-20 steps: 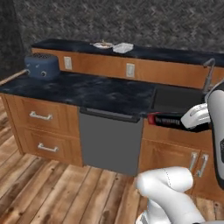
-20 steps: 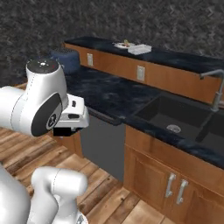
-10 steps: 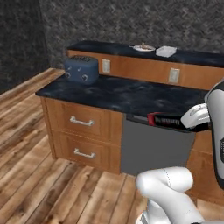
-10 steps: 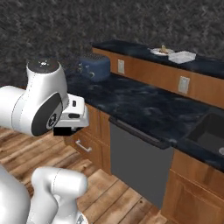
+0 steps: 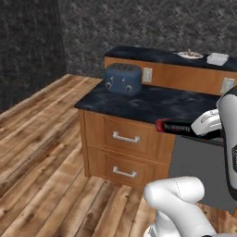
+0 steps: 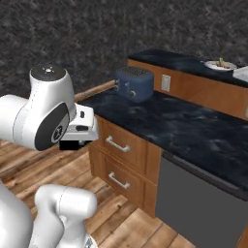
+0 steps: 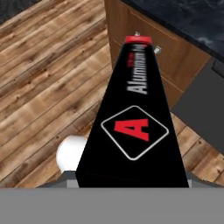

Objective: Retrieve the tupperware and aluminum foil from the cabinet and place them on the dining counter near the plate with kebab skewer and mushroom to prepare for storing leftovers.

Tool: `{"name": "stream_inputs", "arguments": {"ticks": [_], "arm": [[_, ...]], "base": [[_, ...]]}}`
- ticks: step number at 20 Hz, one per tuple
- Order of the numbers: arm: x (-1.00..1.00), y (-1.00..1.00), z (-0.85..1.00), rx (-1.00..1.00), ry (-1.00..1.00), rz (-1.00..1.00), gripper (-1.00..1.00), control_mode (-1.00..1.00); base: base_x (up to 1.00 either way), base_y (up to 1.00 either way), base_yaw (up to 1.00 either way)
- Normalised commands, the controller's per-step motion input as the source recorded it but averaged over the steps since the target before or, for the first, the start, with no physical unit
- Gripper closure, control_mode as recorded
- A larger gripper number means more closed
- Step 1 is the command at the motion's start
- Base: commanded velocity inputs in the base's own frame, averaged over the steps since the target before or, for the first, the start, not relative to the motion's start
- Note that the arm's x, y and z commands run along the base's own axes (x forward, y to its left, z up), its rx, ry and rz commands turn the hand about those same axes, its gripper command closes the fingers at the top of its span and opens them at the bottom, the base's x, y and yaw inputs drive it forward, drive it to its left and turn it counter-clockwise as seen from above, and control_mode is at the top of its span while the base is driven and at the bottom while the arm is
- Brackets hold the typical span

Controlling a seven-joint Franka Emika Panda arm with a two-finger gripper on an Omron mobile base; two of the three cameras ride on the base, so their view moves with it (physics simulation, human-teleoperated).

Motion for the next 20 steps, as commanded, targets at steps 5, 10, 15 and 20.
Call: {"name": "stream_inputs", "arguments": {"ticks": [5, 10, 15, 20], "arm": [[0.0, 0.0, 0.0, 0.0, 0.0, 0.0, 1.0, 1.0], [0.0, 0.0, 0.0, 0.0, 0.0, 0.0, 1.0, 1.0], [0.0, 0.0, 0.0, 0.0, 0.0, 0.0, 1.0, 1.0], [0.0, 0.0, 0.0, 0.0, 0.0, 0.0, 1.0, 1.0]], "base": [[0.91, 1.0, 0.0], [1.0, 1.0, -0.01], [0.86, 1.0, -0.21], [0.92, 1.0, -0.41]]}}
